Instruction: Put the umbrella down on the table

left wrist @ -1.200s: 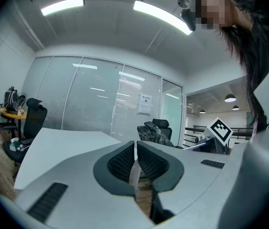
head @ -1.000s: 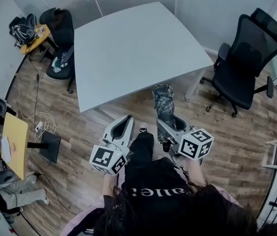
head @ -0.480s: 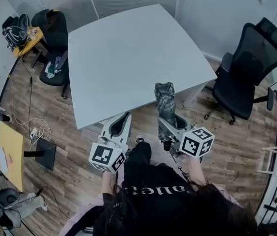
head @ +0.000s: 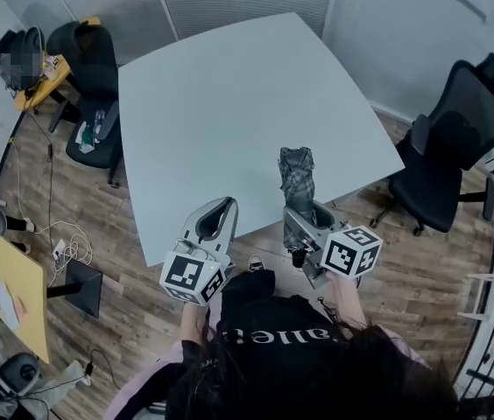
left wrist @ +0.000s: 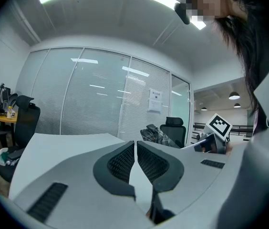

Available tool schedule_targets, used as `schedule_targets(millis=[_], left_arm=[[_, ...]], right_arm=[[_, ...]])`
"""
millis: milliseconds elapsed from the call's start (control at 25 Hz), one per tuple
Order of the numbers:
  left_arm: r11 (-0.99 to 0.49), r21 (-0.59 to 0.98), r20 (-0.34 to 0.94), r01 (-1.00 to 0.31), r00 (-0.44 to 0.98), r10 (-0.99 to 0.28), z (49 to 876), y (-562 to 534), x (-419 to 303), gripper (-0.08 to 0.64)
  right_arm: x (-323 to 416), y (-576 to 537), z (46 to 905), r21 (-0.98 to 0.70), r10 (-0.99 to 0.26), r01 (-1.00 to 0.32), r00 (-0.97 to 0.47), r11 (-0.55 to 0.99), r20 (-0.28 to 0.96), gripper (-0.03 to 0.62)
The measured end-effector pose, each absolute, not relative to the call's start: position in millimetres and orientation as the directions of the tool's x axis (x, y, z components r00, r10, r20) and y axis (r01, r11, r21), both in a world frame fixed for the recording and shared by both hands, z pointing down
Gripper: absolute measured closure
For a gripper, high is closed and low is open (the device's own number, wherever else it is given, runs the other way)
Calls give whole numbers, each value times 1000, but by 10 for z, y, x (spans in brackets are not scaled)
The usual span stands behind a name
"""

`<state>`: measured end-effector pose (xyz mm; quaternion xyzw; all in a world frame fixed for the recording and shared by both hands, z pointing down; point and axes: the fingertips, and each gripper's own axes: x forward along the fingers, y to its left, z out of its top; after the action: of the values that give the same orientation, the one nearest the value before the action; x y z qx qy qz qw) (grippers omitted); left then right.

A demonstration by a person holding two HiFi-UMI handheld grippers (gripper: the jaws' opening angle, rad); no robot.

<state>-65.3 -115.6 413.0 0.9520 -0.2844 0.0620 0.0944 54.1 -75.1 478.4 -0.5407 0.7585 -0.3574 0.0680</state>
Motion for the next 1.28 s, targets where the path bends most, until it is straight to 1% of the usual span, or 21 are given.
schedule_targets(millis=[200, 480, 760, 880, 1040, 1280], left_arm=[[-822, 141, 161, -552, 832, -532, 4141, -1618, -698, 534], [-822, 170, 164, -543, 838, -520, 4208, -1951, -718, 534], [-820, 188, 178, -541, 840, -513, 4285, -2149, -413, 534], [-803, 189, 181, -565, 824, -537, 4287, -2219, -332, 534], [-761, 181, 175, -623, 782, -599, 4263, -2413, -253, 534], [-703, 181, 173, -687, 726, -665, 4189, -2682, 66, 534]], right_arm=[[523, -1199, 4823, -612, -872, -776, -398, 154, 286, 362], [470, -1512, 4853, -602, -865, -787, -390, 135, 316, 362], [650, -1730, 4949, -612, -840, -778, -422, 142, 341, 362], [767, -1834, 4962, -610, -826, -776, -444, 160, 347, 362], [918, -2039, 4992, -598, -794, -775, -489, 206, 360, 362], [1327, -2447, 5103, -580, -738, -774, -543, 254, 402, 362]])
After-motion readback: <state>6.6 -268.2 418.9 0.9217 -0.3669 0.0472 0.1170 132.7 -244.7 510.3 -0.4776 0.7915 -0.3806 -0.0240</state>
